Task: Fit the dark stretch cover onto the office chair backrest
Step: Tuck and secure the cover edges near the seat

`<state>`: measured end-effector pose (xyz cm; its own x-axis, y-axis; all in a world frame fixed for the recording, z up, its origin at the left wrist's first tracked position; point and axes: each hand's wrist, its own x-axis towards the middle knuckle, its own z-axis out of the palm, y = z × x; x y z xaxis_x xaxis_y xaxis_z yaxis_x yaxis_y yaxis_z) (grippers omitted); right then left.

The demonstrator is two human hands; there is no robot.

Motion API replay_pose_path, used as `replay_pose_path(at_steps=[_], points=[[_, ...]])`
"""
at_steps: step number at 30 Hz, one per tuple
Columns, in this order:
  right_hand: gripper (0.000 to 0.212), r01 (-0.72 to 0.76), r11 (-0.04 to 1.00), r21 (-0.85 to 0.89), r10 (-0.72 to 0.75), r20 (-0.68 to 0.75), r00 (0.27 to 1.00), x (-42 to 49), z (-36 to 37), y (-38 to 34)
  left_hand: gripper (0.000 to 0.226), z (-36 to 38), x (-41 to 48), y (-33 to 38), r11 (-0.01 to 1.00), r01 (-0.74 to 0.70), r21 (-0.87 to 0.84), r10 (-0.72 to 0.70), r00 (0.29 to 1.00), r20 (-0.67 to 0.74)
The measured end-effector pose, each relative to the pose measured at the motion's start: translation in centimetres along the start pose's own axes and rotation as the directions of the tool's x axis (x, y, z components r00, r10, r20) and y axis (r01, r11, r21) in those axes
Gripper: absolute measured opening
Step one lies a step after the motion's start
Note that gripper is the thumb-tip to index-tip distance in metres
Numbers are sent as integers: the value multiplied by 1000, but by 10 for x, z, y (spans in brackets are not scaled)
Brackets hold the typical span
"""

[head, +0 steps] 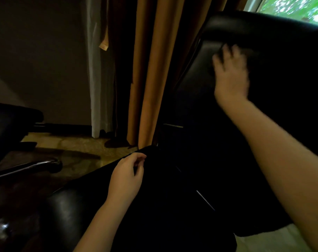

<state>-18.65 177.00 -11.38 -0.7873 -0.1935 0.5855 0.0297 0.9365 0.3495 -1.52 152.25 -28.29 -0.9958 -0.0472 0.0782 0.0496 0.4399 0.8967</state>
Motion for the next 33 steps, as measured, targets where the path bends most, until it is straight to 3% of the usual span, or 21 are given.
replay_pose_path(at_steps=[4, 7, 8, 9, 12, 14, 17, 20, 22, 26, 33], points=[[53, 371, 928, -12, -366, 143, 920, -67, 66, -69, 22, -5, 3, -7, 999, 11, -40, -10, 1000, 19], [54, 608, 793, -19, -564, 350, 747, -117, 89, -91, 23, -7, 4, -10, 997, 33, -65, -30, 998, 46], [54, 700, 714, -29, -618, 444, 649, -133, 99, -93, 23, -8, 5, -11, 998, 31, -57, -28, 999, 39], [54, 762, 646, -44, -619, 554, 557, -146, 105, -93, 23, -8, 5, -12, 999, 27, -47, -26, 999, 29], [51, 828, 558, -63, -597, 662, 453, -144, 108, -99, 23, -7, 9, -13, 1000, 17, -25, -17, 1000, 0], [48, 813, 582, -16, -631, 623, 463, -123, 104, -107, 22, -5, 12, -13, 999, 28, -24, -28, 1000, -4], [53, 750, 644, -148, -604, 503, 618, -97, 100, -125, 21, -1, 14, -11, 999, 35, -19, -35, 998, -42], [55, 709, 653, -267, -502, 549, 669, -103, 112, -148, 20, 3, 16, -12, 999, 38, -8, -39, 998, -46], [56, 773, 561, -295, -506, 616, 603, -113, 126, -154, 20, 2, 16, -14, 999, 38, 9, -37, 999, -15], [56, 905, 372, -205, -518, 764, 386, -148, 128, -128, 21, -2, 17, -14, 997, 19, 70, -24, 997, 79], [48, 934, 352, -54, -482, 845, 231, -232, 86, -45, 23, 8, -7, 8, 966, -129, 226, 89, 980, 176]])
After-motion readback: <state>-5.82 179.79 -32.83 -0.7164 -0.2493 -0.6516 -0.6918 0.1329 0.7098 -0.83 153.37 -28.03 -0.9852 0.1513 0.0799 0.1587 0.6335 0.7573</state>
